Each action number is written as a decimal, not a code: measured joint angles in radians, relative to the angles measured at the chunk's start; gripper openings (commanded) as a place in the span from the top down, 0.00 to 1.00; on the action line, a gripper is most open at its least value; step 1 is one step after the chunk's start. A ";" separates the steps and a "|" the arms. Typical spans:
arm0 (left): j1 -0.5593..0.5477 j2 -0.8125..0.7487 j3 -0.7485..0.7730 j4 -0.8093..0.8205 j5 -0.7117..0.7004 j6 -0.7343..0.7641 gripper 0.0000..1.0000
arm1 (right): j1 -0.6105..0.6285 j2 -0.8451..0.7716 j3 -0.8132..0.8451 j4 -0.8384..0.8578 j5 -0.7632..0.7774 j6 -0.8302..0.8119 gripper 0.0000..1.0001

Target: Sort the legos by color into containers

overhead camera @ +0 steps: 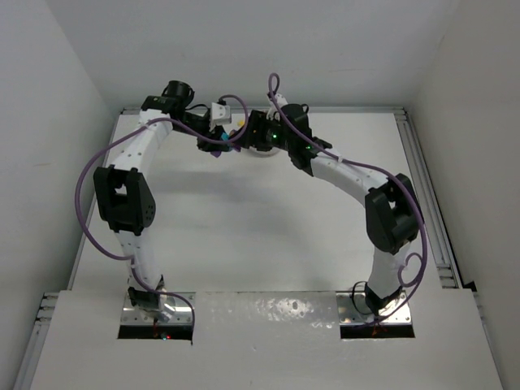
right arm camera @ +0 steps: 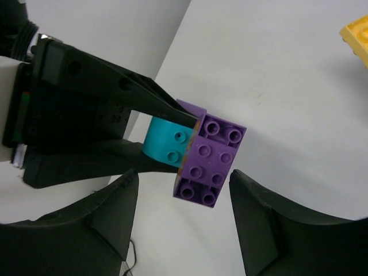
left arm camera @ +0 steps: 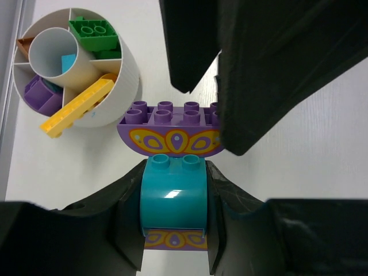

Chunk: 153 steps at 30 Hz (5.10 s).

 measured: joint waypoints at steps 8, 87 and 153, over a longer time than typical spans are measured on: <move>-0.002 0.000 0.015 -0.018 0.029 0.010 1.00 | 0.000 0.043 0.000 0.002 0.004 0.014 0.39; -0.192 0.241 0.172 0.631 -0.438 -0.755 0.66 | -0.172 -0.280 -0.322 0.005 0.491 -0.176 1.00; -0.296 0.392 0.139 0.708 -0.657 -0.851 0.90 | -0.212 -0.366 -0.435 -0.016 0.543 -0.260 1.00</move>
